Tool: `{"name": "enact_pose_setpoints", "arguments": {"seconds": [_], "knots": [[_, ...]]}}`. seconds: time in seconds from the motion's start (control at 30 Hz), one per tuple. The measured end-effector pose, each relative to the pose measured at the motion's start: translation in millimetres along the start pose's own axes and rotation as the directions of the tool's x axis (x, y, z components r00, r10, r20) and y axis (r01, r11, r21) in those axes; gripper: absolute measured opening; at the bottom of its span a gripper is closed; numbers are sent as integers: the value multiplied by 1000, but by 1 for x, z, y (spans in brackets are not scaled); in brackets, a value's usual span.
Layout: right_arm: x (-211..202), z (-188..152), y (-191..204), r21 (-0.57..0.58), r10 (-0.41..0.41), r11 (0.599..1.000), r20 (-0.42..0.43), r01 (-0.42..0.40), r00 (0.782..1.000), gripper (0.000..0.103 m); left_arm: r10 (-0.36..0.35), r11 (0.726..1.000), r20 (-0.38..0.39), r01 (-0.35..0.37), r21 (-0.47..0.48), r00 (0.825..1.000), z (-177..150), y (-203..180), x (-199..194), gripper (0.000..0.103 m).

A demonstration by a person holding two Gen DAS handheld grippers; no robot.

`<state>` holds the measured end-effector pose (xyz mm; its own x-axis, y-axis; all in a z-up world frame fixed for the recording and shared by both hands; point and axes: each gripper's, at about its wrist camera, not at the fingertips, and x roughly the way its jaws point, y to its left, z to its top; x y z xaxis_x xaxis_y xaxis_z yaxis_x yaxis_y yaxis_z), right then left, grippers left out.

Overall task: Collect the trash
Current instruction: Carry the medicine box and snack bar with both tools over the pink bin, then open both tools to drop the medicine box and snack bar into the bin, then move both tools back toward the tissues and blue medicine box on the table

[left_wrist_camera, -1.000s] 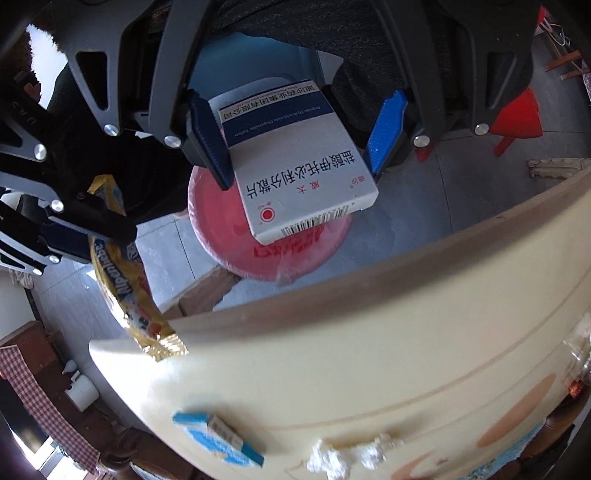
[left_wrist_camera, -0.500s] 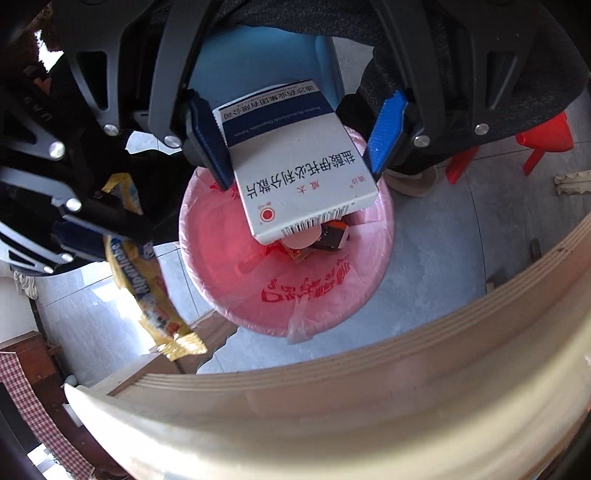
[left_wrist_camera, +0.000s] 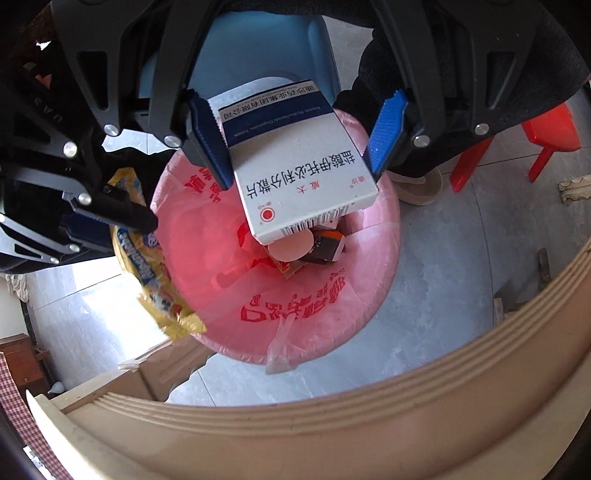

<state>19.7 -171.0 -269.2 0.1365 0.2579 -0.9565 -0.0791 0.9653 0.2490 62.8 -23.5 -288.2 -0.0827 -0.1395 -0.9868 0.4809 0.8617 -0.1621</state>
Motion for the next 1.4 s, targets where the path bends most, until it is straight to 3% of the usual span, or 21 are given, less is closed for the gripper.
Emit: {"name": "enact_pose_setpoints", "arguments": {"seconds": [0.07,0.37,0.4,0.5,0.87,1.07,1.1,1.4], "knots": [[8,0,-3,4,10,1000,-20,-10,1000,19,-24,1000,-25,23,-5,999,3,2,6,69],[26,1,-9,21,75,997,-62,-74,995,22,11,999,-91,-13,-29,996,12,8,34,69],[26,2,-9,22,75,997,-61,-74,995,28,21,999,-92,-25,-36,996,12,9,35,70],[26,3,-11,22,73,997,-50,-72,996,62,34,998,-116,-40,-52,993,14,13,42,72],[28,3,-17,40,65,997,-46,-64,997,64,24,997,-109,-32,-66,994,13,14,41,78],[25,3,-16,39,52,998,-48,-50,997,69,28,996,-97,-35,-80,995,13,13,33,78],[24,2,-16,39,49,998,-46,-47,998,75,28,996,-95,-36,-83,995,12,14,31,78],[-15,-7,-6,44,59,997,25,-60,998,78,91,995,5,-91,-39,996,-4,-2,-22,79]]}}
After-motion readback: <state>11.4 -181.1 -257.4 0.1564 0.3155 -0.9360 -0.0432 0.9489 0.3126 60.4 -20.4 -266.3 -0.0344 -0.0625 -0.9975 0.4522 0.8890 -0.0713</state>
